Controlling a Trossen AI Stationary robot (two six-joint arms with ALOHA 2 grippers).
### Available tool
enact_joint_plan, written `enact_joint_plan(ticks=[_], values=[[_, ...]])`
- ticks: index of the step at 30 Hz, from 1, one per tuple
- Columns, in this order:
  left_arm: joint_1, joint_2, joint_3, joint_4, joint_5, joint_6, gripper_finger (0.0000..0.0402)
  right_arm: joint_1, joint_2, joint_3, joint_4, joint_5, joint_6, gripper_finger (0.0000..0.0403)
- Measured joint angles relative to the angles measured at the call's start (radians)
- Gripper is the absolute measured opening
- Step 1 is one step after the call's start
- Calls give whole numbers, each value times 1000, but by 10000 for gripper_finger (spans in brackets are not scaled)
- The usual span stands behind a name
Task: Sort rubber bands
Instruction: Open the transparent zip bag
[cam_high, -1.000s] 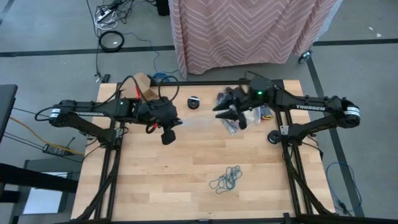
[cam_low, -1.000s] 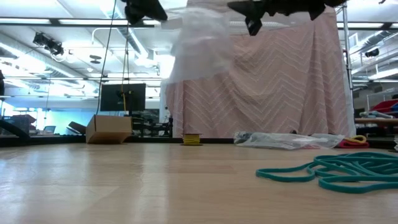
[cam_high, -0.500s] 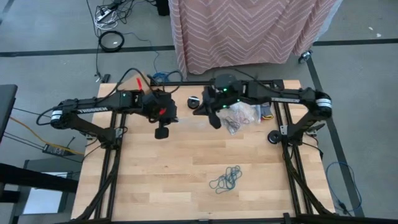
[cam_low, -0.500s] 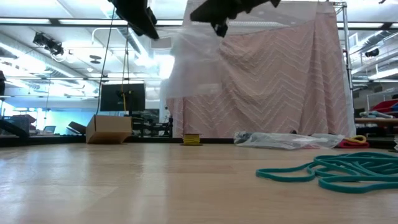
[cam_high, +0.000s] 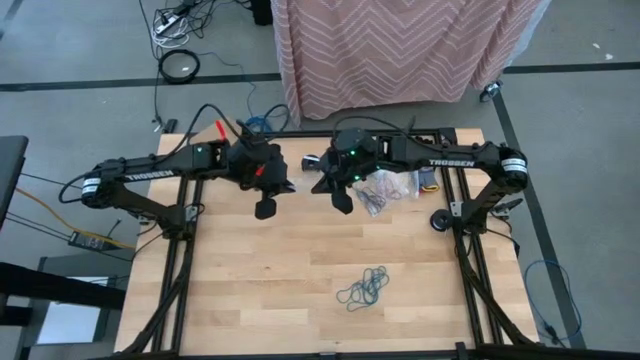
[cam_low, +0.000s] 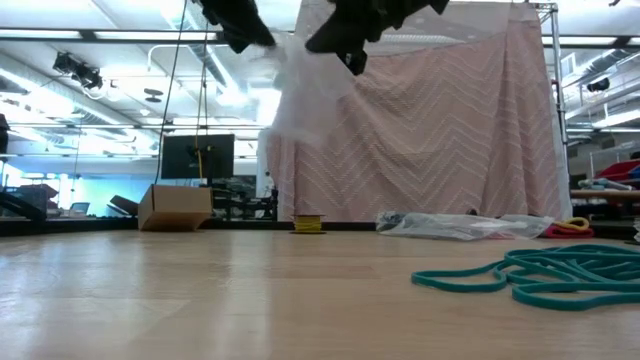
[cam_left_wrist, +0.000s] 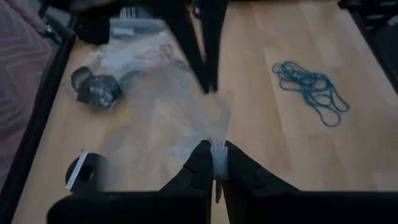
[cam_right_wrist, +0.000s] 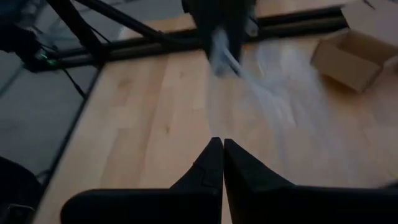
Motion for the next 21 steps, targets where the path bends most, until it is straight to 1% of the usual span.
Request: enact_joint_plan(ticks=[3, 6, 9, 12, 14, 18, 21], values=[[1, 0, 0, 16, 26, -6, 21, -6, 0, -35, 0, 20, -4, 1], [0, 12, 0, 34, 86, -9, 22, -11, 0, -57, 25, 28, -5, 1], [0, 41, 0, 14, 139, -16, 22, -11, 0, -83, 69, 76, -6, 1], [0, 84, -1, -26, 135, -24, 22, -11, 0, -85, 108, 64, -3, 1], [0, 108, -1, -6, 128, -24, 22, -11, -1, -85, 100, 39, -3, 1], [0, 127, -2, 101, 109, -32, 22, -11, 26, -85, 77, -20, -3, 1], [2, 129, -2, 153, 91, -56, 22, -8, 54, -85, 62, -38, -8, 1]])
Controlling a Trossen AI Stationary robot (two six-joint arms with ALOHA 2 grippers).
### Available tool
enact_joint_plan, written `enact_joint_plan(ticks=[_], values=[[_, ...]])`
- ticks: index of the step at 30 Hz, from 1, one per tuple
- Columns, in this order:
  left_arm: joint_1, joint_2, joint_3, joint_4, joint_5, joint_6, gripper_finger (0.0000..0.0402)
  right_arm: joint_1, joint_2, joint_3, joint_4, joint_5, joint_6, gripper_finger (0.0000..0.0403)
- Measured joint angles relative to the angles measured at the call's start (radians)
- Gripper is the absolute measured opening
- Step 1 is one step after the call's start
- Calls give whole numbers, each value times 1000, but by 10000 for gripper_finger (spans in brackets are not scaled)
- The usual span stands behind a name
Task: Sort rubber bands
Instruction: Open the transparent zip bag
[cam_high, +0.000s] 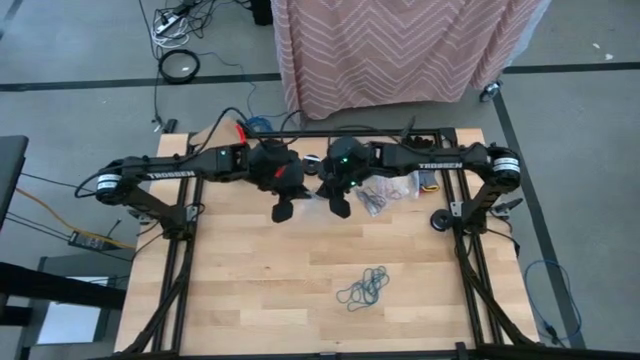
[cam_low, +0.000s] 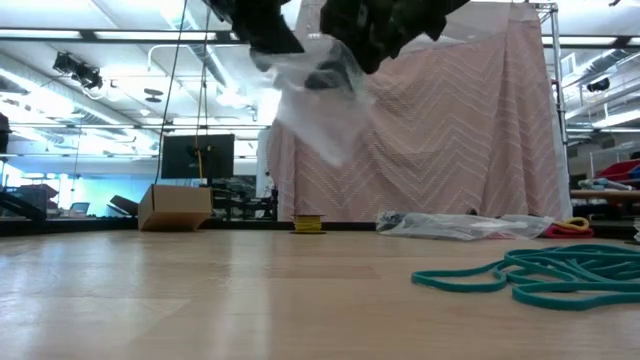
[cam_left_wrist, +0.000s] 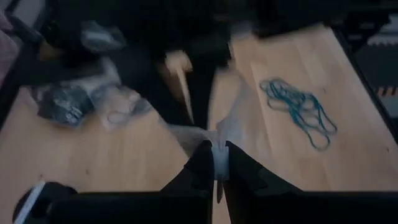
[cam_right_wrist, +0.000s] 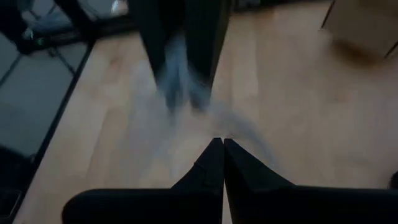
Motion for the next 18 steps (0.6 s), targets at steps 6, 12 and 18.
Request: enact_joint_plan(ticks=[6, 12, 18], values=[[0, 1, 0, 12, 13, -26, 22, 9, 65, -1, 117, -175, 44, 21], [0, 21, 1, -56, 10, -32, 23, -7, 88, -2, 224, -268, 100, 109], [0, 24, 2, -65, 7, -33, 23, -22, 89, -2, 210, -310, 105, 200]])
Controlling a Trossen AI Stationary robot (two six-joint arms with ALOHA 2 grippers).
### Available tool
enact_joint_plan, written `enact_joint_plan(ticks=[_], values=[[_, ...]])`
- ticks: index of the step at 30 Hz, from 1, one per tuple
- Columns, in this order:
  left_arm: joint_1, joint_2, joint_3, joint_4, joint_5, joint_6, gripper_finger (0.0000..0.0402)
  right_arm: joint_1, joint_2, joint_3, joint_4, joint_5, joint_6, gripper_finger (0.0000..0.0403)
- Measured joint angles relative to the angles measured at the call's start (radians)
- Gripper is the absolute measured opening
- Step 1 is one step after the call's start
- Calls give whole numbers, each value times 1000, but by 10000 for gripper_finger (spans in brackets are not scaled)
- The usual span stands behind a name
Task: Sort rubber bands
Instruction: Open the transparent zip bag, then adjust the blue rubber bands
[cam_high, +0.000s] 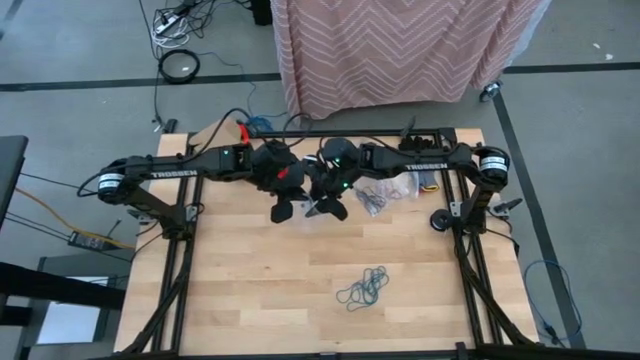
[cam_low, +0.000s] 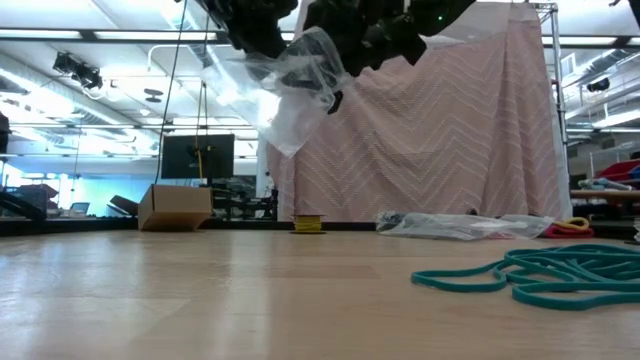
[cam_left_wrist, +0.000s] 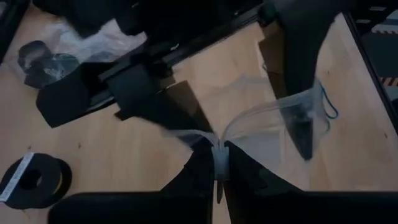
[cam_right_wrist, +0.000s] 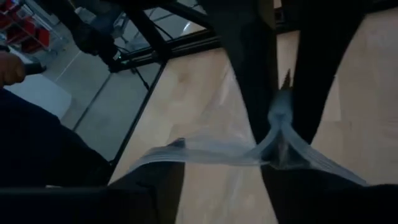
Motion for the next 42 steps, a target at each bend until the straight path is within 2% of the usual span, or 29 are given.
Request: enact_joint_plan(ticks=[5, 13, 22, 28, 36, 39, 42], values=[[0, 14, -2, 75, 24, -19, 23, -4, 3, 2, 20, 66, 80, 232], [0, 0, -2, -37, 13, -29, 23, -49, -35, 2, -133, 98, 75, 228], [0, -4, -2, -105, 0, -18, 23, -60, -157, 3, -181, 170, 52, 227], [0, -4, -2, -180, -16, 13, 23, -57, -277, 3, -313, 264, 25, 227], [0, -4, -2, -212, -20, 34, 23, 46, -393, -28, -608, 400, 6, 227], [0, -4, -2, -212, -23, 35, 23, 120, -417, -125, -615, 444, 45, 227], [0, -7, -2, -212, -24, 35, 23, 205, -436, -276, -534, 470, 134, 227]])
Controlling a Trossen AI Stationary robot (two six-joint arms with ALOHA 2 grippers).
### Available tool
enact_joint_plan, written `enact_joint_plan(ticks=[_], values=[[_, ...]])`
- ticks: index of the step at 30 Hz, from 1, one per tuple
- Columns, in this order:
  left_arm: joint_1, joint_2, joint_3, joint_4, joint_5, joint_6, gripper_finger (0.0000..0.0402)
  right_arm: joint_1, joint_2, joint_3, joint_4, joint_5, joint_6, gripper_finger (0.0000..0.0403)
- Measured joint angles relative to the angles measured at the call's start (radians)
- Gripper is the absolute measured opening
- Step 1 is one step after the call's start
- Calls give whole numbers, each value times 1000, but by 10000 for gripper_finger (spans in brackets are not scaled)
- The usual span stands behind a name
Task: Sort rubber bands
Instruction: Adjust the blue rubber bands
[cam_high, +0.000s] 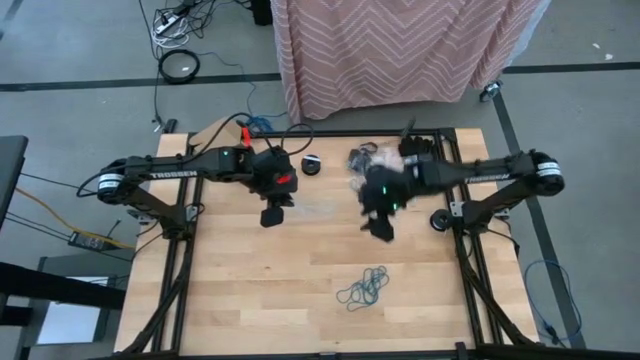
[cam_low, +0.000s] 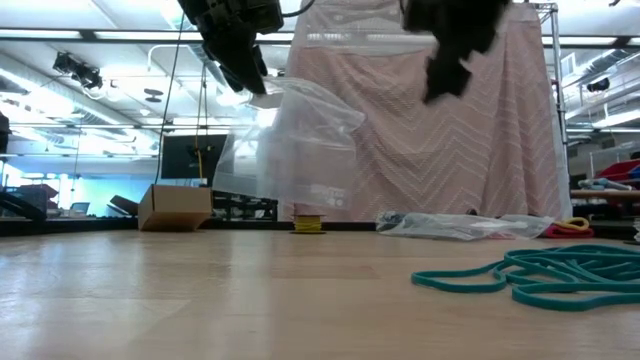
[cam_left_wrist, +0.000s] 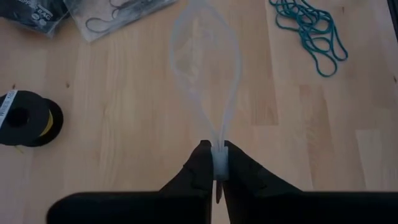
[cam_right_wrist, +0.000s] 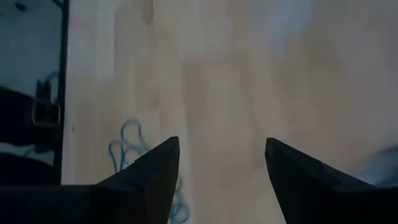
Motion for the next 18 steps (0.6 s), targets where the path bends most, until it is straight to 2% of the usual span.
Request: enact_joint_plan(ticks=[6, 9, 14, 18], values=[[0, -17, 0, 4, -1, 0, 23, 161, -4, -306, 310, 84, 230, 227], [0, -20, 0, 2, -1, 0, 23, 231, -2, -424, 401, 127, 354, 227], [0, -21, 0, 3, -1, 0, 23, 339, -2, -540, 509, 162, 528, 227], [0, -21, 0, 3, -1, 0, 23, 441, -2, -543, 538, 274, 596, 227]])
